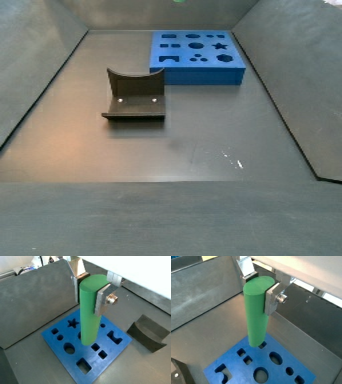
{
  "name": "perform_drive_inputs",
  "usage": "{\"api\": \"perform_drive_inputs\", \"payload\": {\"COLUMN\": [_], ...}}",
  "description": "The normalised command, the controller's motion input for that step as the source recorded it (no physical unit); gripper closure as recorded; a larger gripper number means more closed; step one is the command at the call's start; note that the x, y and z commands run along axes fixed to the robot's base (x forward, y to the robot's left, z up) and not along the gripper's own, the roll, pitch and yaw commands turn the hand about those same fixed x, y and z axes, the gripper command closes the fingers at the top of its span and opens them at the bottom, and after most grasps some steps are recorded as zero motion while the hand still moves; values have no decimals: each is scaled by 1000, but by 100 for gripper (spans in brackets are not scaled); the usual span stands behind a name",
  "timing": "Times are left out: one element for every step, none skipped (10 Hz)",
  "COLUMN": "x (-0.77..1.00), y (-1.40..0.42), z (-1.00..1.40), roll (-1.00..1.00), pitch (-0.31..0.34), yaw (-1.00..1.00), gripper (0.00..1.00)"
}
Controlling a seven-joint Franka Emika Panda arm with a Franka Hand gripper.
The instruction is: Insert the oval object.
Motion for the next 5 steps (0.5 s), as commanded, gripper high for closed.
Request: {"api": "perform_drive_inputs", "payload": {"x": [-543, 0, 0, 0, 0], "y": [-60, 0, 0, 0, 0], "z": [-63, -149, -171, -189, -189], "roll": [0, -44, -9, 0, 0], "pitch": [-170, -74, -31, -20, -20], "yaw": [-480, -1000, -1000, -1000, -1000], "gripper": [100, 100, 100, 100, 100]}}
